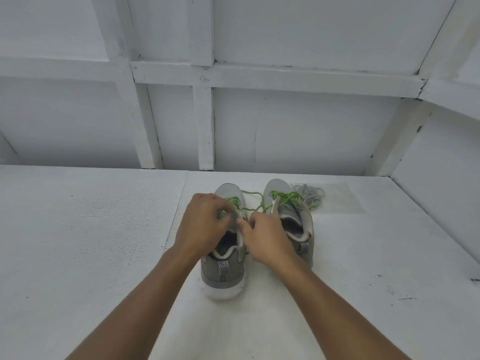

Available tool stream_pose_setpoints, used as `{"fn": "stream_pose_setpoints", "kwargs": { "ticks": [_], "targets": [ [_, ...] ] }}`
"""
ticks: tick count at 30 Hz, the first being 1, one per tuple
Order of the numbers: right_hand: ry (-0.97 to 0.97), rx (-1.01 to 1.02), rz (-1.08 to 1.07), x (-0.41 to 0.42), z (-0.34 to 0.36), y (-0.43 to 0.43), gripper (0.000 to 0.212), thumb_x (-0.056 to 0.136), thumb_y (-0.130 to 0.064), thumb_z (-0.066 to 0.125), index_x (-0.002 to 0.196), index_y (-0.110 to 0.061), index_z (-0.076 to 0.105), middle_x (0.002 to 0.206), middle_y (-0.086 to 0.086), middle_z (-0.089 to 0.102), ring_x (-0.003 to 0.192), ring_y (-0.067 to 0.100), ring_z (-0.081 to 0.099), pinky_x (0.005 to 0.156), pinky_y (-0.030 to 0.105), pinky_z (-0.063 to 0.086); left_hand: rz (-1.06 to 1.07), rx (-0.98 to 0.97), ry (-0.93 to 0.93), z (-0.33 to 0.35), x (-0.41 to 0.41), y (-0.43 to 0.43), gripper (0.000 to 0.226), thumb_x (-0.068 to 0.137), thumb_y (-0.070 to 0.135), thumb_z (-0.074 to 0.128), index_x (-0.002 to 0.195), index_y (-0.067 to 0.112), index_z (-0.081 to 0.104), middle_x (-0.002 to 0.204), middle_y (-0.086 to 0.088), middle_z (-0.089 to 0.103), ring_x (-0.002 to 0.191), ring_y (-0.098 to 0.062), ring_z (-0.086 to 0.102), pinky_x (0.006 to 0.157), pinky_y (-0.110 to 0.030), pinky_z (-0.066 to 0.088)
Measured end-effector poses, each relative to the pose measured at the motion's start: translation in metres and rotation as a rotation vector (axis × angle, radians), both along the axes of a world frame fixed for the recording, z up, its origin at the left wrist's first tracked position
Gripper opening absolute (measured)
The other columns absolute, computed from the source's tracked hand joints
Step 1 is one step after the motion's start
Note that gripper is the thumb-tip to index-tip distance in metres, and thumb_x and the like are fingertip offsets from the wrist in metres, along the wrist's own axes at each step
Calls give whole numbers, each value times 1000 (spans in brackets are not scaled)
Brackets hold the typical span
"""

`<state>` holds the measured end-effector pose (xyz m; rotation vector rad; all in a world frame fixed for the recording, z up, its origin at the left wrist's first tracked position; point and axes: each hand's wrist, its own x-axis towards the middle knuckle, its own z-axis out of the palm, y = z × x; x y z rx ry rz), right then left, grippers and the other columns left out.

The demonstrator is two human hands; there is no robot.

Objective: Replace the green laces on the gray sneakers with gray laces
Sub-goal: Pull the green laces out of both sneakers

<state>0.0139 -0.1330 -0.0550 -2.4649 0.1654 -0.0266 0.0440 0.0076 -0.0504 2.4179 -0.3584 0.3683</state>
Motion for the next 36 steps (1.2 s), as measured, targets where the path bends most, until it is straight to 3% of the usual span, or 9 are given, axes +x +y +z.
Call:
{"fn": "stream_pose_setpoints", "kwargs": {
  "ticks": [2,6,10,16,20,24,27,29,36],
  "targets": [
    [-70,27,-21,-7,-6,4,34,100,-42,42,92,-12,54,112,12,51,101,26,57,78,32,46,-85,165,-33,2,5,2,16,84,19,65,95,25,75,99,6,67,110,-15,46,90,-27,38],
    [-230,15,-76,-13,-16,11,26,100,-38,41,92,-14,47,94,10,57,81,27,52,64,32,35,-154,343,-100,8,11,0,17,86,29,66,99,26,75,100,5,68,111,-19,48,90,-32,36],
    [-273,-77,-79,-12,-21,12,33,102,-36,36,101,-9,55,98,9,60,90,27,54,67,30,30,-180,453,-102,8,14,-2,22,91,40,59,106,31,73,104,6,64,115,-18,44,92,-31,30],
    [-269,-142,-59,-13,-17,13,37,104,-32,30,104,-8,58,99,10,64,88,28,59,64,30,30,-172,457,-229,12,20,6,18,91,29,58,95,21,74,94,2,65,101,-22,50,87,-35,32],
    [-211,-129,-81,-13,-15,11,44,105,-32,25,105,-5,59,99,13,65,89,29,60,64,31,35,38,389,-292,19,36,32,10,83,22,65,81,13,70,82,-2,64,88,-27,55,80,-39,39],
    [-193,-131,-73,-14,-15,13,44,105,-33,23,105,-7,58,100,12,65,90,30,60,66,32,37,165,407,-186,23,45,51,14,86,23,60,93,14,69,93,-3,64,94,-27,53,84,-38,42],
    [-185,-129,-66,-13,-15,15,44,105,-34,22,106,-7,57,101,13,65,91,31,60,67,33,39,-7,344,-221,22,40,44,29,85,22,64,113,15,64,113,-4,63,110,-29,53,94,-40,38],
    [-170,-100,-78,-11,-15,16,45,105,-35,22,107,-6,57,102,14,64,91,32,61,68,34,42,-152,341,-235,17,30,29,31,84,22,65,115,18,64,118,0,63,118,-26,49,97,-40,33],
    [-144,-100,-95,-11,-14,16,44,105,-35,22,110,-6,55,105,16,63,93,34,61,65,32,37,-246,409,-272,-9,21,1,15,76,21,63,85,21,74,87,2,67,102,-27,57,84,-35,22]
  ]
}}
